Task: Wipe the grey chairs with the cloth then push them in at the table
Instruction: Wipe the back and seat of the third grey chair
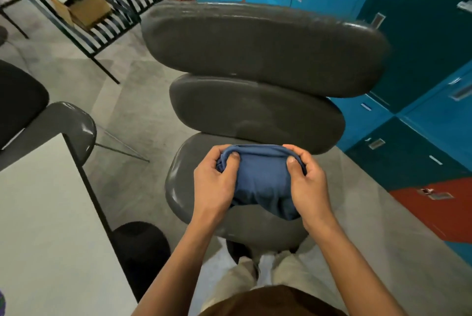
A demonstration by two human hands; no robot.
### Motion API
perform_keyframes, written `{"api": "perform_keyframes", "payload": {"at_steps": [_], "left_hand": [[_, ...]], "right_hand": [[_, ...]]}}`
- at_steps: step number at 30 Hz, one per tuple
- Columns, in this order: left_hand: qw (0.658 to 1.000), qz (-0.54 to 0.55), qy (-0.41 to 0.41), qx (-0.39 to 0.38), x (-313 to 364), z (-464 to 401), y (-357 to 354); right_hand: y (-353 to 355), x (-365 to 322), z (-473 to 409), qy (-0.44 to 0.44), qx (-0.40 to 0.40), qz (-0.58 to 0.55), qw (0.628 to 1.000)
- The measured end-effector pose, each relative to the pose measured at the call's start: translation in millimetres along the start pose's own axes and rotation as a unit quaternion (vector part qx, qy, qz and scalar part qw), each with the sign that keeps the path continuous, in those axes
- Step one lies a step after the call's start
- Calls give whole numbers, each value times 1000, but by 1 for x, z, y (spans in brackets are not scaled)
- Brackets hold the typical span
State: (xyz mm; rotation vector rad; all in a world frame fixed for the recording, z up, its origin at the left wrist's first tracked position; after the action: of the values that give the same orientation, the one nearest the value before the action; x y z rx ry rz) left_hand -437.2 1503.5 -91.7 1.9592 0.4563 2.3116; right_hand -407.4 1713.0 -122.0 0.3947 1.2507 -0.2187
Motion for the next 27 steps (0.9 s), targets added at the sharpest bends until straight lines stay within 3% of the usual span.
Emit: {"api": "perform_keyframes", "payload": {"at_steps": [11, 27], "left_hand": [[999, -18, -30, 0, 25, -29, -44], [986, -56, -152, 32, 112, -181, -45]], "right_hand": [[21, -14, -57, 9, -21, 14, 1000], [-21, -144, -164, 133, 9, 80, 988]]}}
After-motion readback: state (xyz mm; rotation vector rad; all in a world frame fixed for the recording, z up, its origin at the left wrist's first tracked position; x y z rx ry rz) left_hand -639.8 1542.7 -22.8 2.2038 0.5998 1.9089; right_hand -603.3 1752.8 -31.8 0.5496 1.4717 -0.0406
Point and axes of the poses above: each hand's wrist, its own z-axis away from the middle knuckle, its own y-axis out of the back of the hand, x = y × z, the point moved 8 cm from there along -z, towards the middle knuckle, and after that the axes turned 1 degree about x, right-handed, at the moved point
